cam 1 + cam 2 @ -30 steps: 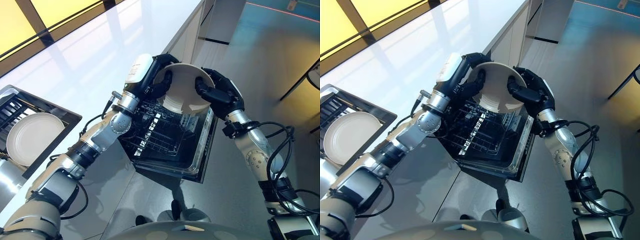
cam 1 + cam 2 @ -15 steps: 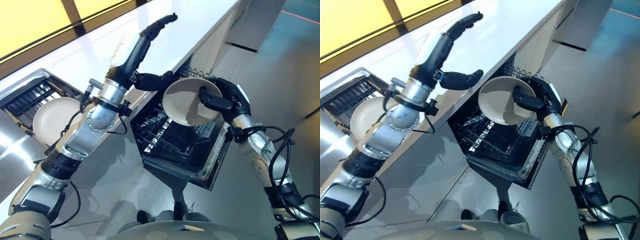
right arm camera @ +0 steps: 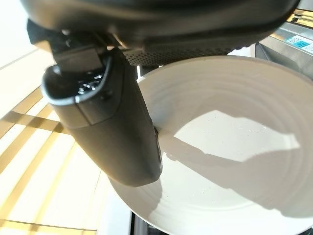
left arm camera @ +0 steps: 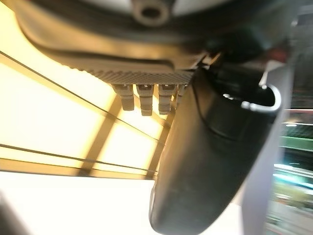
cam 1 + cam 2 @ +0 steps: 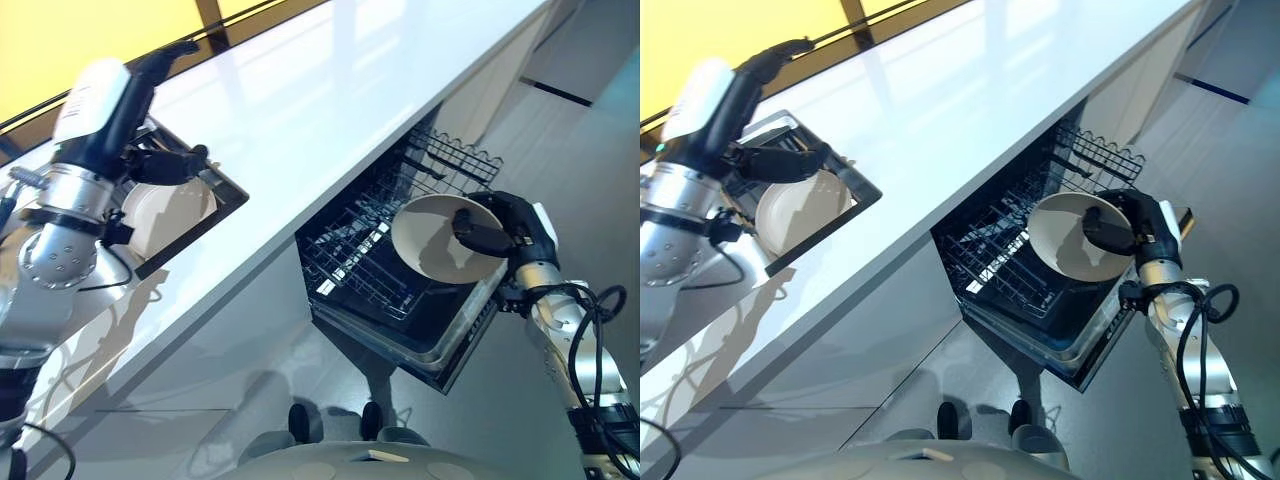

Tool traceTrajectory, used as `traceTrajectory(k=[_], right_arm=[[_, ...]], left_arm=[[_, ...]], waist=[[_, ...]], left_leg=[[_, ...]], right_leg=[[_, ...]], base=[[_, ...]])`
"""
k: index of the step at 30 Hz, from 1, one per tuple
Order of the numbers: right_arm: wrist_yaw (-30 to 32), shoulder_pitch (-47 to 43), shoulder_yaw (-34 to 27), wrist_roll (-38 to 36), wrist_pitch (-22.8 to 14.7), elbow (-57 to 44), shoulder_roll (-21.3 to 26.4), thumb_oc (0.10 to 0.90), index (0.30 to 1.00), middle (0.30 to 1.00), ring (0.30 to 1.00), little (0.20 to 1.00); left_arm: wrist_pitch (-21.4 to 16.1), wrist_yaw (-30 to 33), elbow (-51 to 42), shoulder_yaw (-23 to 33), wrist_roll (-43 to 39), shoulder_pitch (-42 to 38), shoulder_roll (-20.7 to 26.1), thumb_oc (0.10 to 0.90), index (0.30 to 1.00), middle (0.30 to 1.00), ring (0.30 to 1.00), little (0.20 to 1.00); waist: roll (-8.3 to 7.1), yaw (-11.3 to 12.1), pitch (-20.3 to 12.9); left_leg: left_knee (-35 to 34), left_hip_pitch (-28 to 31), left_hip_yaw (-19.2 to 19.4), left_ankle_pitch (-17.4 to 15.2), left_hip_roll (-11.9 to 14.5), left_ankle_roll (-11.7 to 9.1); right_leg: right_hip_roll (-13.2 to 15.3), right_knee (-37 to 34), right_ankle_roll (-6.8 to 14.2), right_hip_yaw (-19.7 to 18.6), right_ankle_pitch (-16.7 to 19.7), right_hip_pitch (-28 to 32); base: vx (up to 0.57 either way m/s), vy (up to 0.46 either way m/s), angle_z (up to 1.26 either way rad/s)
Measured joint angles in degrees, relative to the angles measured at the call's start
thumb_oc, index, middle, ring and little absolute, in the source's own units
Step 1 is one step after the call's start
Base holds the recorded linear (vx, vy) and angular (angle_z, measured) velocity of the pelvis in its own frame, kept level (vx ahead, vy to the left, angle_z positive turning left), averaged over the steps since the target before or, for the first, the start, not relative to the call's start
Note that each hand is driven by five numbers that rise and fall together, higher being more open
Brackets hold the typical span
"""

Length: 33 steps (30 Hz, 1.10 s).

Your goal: Pick up plates and place into dishwasher.

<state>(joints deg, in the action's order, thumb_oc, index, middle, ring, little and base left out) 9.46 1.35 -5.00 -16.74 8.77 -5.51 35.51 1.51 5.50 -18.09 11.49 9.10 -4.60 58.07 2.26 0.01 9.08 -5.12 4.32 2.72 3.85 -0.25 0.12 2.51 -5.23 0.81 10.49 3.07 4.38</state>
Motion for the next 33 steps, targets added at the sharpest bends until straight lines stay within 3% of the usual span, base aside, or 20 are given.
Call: traceTrajectory(k=[7, 16, 25, 33], right_arm=[[1.95, -1.07, 3.52, 0.66, -0.11, 5.62, 0.01, 0.100, 0.300, 0.300, 0.300, 0.200], [3.72, -6.30, 12.43, 1.20, -0.71, 11.39, -0.38, 0.100, 0.300, 0.300, 0.300, 0.200], [8.06, -14.27, 18.16, 6.33, -0.69, 21.43, -4.81, 0.100, 0.300, 0.300, 0.300, 0.200], [10.24, -25.84, 26.30, 11.51, 1.42, 32.56, -5.58, 0.100, 0.300, 0.300, 0.300, 0.200]], left_arm=[[0.51, 6.11, 8.86, 3.02, -4.43, 1.02, 1.84, 0.800, 0.900, 0.900, 0.900, 0.900], [0.82, 6.63, 18.14, 2.71, -13.78, -0.34, 2.98, 0.800, 0.900, 0.900, 0.900, 0.900], [0.62, 6.62, 19.26, -4.09, -14.13, -3.97, 1.41, 0.800, 0.900, 0.900, 0.900, 0.900], [0.72, 6.48, 19.19, -9.69, -14.28, -11.42, -1.00, 0.800, 0.900, 0.900, 0.900, 0.900]], waist=[[0.19, 2.86, -0.12], [0.26, 3.01, -0.17], [0.27, 5.69, -0.18], [0.25, 7.72, -0.19]], left_leg=[[0.00, -0.03, -1.95, 0.62, -0.26, 0.09], [-0.01, -0.11, -3.34, 0.72, -0.89, 0.16], [0.01, -0.35, -4.99, 1.45, -0.94, 0.19], [0.00, -0.86, -7.00, 2.31, -1.00, 0.04]], right_leg=[[0.26, -0.01, 0.39, 1.35, -0.48, 0.95], [0.88, 0.00, 0.40, 2.47, -0.47, 1.51], [0.84, -0.01, 0.51, 3.43, -0.55, 1.95], [0.82, -0.01, 0.51, 5.50, -0.55, 2.31]], base=[[0.02, 0.006, 0.17], [0.02, 0.015, 0.07], [0.02, 0.030, 0.09], [0.01, 0.033, 0.13]])
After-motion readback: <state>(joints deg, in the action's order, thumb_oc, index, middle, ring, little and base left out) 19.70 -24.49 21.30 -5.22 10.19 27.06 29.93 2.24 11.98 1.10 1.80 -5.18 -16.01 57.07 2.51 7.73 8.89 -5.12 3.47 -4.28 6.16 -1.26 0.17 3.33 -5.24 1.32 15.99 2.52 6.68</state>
